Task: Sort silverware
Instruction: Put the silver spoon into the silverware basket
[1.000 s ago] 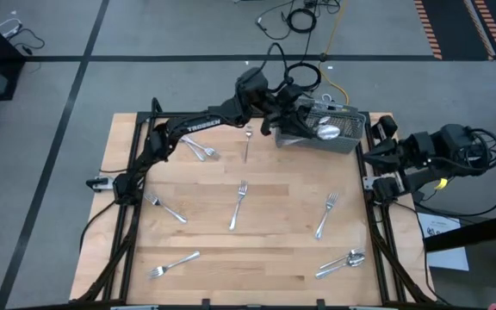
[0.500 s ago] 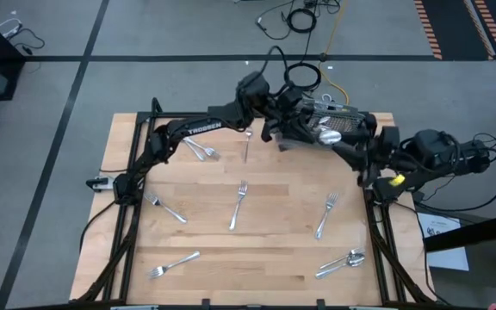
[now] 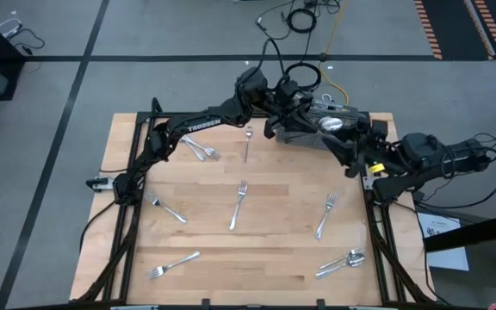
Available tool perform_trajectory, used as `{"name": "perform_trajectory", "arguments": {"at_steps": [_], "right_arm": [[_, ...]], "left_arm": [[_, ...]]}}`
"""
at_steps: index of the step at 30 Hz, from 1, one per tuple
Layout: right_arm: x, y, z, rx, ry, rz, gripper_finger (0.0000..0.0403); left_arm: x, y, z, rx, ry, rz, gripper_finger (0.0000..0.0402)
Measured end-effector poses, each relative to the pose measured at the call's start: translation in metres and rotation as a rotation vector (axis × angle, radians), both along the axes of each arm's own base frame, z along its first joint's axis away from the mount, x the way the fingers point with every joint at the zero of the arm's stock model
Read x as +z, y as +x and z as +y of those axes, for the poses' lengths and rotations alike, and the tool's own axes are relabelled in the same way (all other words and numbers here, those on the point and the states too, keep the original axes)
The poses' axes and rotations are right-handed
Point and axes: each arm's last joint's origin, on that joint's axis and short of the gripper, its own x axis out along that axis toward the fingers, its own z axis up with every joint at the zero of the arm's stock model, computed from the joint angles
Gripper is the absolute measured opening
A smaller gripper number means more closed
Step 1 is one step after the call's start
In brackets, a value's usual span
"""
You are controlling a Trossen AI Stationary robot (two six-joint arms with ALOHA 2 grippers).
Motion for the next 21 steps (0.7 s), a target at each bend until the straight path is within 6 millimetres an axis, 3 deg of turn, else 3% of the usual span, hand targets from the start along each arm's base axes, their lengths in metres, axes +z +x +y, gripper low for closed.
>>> {"name": "perform_trajectory", "arguments": {"at_steps": [6,10,14,18,21], "right_arm": [[0.000,0.006,0.000,-0.070,0.019,-0.005,0.0237],[0.001,0.006,-0.001,-0.077,0.037,-0.021,0.0205],[0.000,0.006,-0.002,-0.117,0.046,-0.013,0.0140],[-0.002,0.007,-0.001,-0.117,0.039,0.004,0.0033],[-0.003,0.007,-0.001,-0.116,0.036,0.018,0.0010]], "left_arm": [[0.000,0.001,0.000,0.019,0.014,-0.016,0.0012],[-0.003,0.002,0.002,0.051,0.031,-0.023,0.0008],[-0.003,0.002,0.002,0.055,0.036,-0.028,0.0005],[-0.008,0.004,0.002,0.082,0.057,-0.010,0.0004],[-0.011,0.005,0.002,0.082,0.055,0.016,0.0007]]}}
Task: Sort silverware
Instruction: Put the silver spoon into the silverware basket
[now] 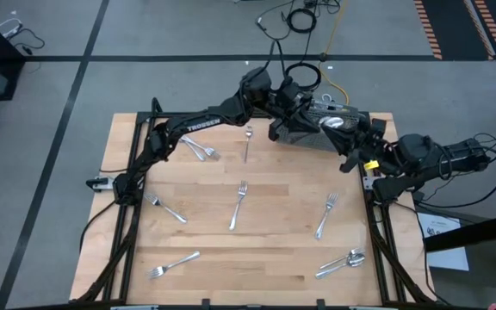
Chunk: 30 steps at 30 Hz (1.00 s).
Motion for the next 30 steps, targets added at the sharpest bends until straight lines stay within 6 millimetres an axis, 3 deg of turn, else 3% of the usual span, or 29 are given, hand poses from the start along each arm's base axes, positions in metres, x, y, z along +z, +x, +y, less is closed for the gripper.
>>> {"name": "perform_trajectory", "arguments": {"at_steps": [12,17,30], "right_arm": [[-0.009,0.002,0.001,0.046,0.036,0.067,0.0002],[-0.012,0.001,0.002,0.086,0.043,0.086,0.0002],[-0.024,-0.004,0.003,0.179,0.158,0.166,0.0001]], "left_arm": [[-0.016,0.006,-0.012,-0.041,-0.028,0.160,0.0087],[-0.024,0.009,-0.024,-0.069,0.018,0.183,0.0090],[-0.030,0.009,-0.027,-0.101,-0.004,0.248,0.0090]]}}
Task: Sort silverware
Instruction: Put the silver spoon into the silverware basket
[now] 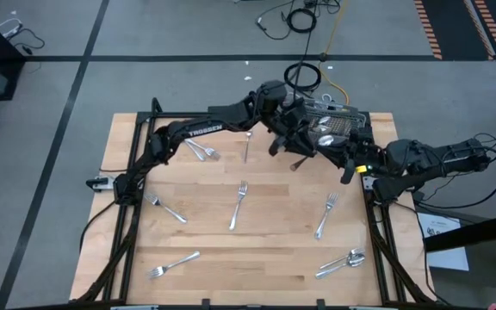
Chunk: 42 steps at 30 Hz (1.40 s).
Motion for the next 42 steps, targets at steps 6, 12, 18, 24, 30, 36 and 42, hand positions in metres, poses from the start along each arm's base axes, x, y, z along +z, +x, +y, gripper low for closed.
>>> {"name": "perform_trajectory", "arguments": {"at_steps": [6,12,18,24,30,36,42], "right_arm": [[0.000,0.000,0.000,0.004,0.001,0.002,0.0000],[0.000,0.000,0.000,0.006,0.000,0.003,0.0000],[-0.002,0.000,0.001,0.023,0.023,0.015,0.0000],[-0.003,0.000,0.000,0.016,0.008,0.026,0.0032],[0.001,-0.002,-0.001,0.005,-0.047,0.006,0.0114],[0.002,-0.008,-0.004,-0.069,-0.063,0.014,0.0205],[0.005,-0.020,-0.009,-0.162,-0.074,0.002,0.0244]], "left_arm": [[-0.003,0.001,-0.007,-0.013,0.019,0.004,0.0090],[-0.003,0.002,-0.009,-0.011,0.070,-0.041,0.0087],[-0.004,0.003,-0.008,0.015,0.128,-0.091,0.0019],[-0.004,0.003,-0.008,0.035,0.142,-0.099,0.0009],[-0.002,0.002,0.001,0.116,0.168,-0.112,0.0009],[0.002,0.002,0.016,0.251,0.203,-0.158,0.0009],[0.006,0.002,0.027,0.437,0.319,-0.229,0.0009]]}}
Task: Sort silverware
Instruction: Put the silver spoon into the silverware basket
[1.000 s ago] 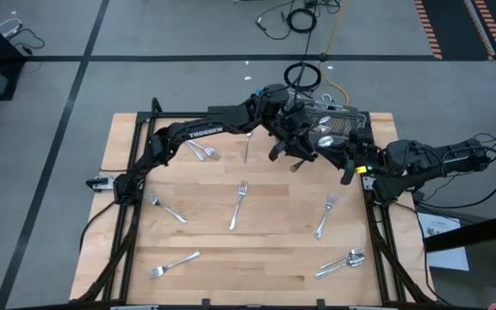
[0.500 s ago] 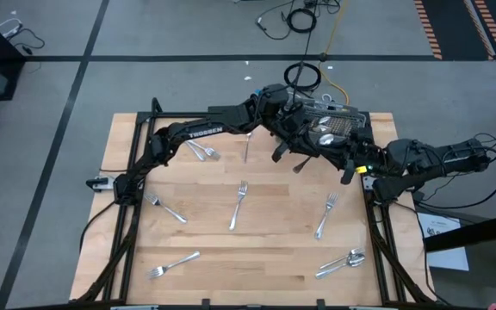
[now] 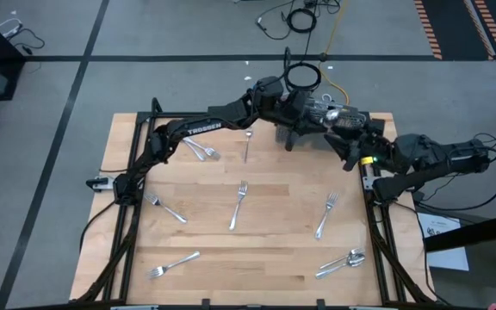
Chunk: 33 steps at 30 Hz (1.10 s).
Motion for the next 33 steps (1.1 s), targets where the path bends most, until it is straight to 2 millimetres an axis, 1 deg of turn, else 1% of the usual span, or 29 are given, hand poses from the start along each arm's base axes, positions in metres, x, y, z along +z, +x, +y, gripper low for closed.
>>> {"name": "perform_trajectory", "arguments": {"at_steps": [1,2,5,6,8,10,13,15,16,19,25,29,33], "right_arm": [[0.000,-0.003,-0.001,-0.011,-0.001,-0.003,0.0245],[0.001,-0.006,-0.001,0.002,0.005,-0.012,0.0246],[0.001,-0.013,-0.003,0.007,0.026,-0.013,0.0246],[0.001,-0.015,-0.003,-0.006,0.033,-0.017,0.0246],[0.000,-0.016,-0.004,-0.015,0.046,-0.017,0.0246],[-0.001,-0.016,-0.004,-0.004,0.055,-0.017,0.0246],[-0.002,-0.017,-0.004,-0.019,0.071,-0.014,0.0246],[-0.003,-0.017,-0.004,-0.018,0.081,-0.015,0.0246],[-0.003,-0.017,-0.004,-0.016,0.083,-0.015,0.0246],[-0.003,-0.017,-0.004,-0.019,0.087,-0.015,0.0247],[-0.005,-0.017,-0.004,-0.023,0.110,-0.011,0.0247],[-0.006,-0.017,-0.004,-0.025,0.119,-0.009,0.0247],[-0.007,-0.017,-0.004,-0.026,0.115,0.006,0.0247]], "left_arm": [[0.000,0.000,0.001,0.037,0.027,-0.008,0.0008],[0.000,0.000,0.005,0.121,0.061,-0.016,0.0008],[-0.002,-0.001,0.021,0.311,0.168,-0.031,0.0008],[-0.005,0.000,0.024,0.350,0.194,-0.042,0.0008],[-0.009,0.004,0.025,0.367,0.206,-0.063,0.0008],[-0.021,0.010,0.031,0.374,0.167,-0.077,0.0008],[-0.049,0.017,0.050,0.424,0.095,-0.067,0.0008],[-0.064,0.021,0.058,0.476,0.102,-0.063,0.0008],[-0.069,0.023,0.060,0.493,0.114,-0.064,0.0008],[-0.075,0.025,0.062,0.518,0.123,-0.082,0.0008],[-0.093,0.027,0.070,0.531,0.151,-0.032,0.0008],[-0.092,0.027,0.069,0.528,0.192,-0.027,0.0012],[-0.093,0.026,0.070,0.534,0.193,-0.017,0.0039]]}}
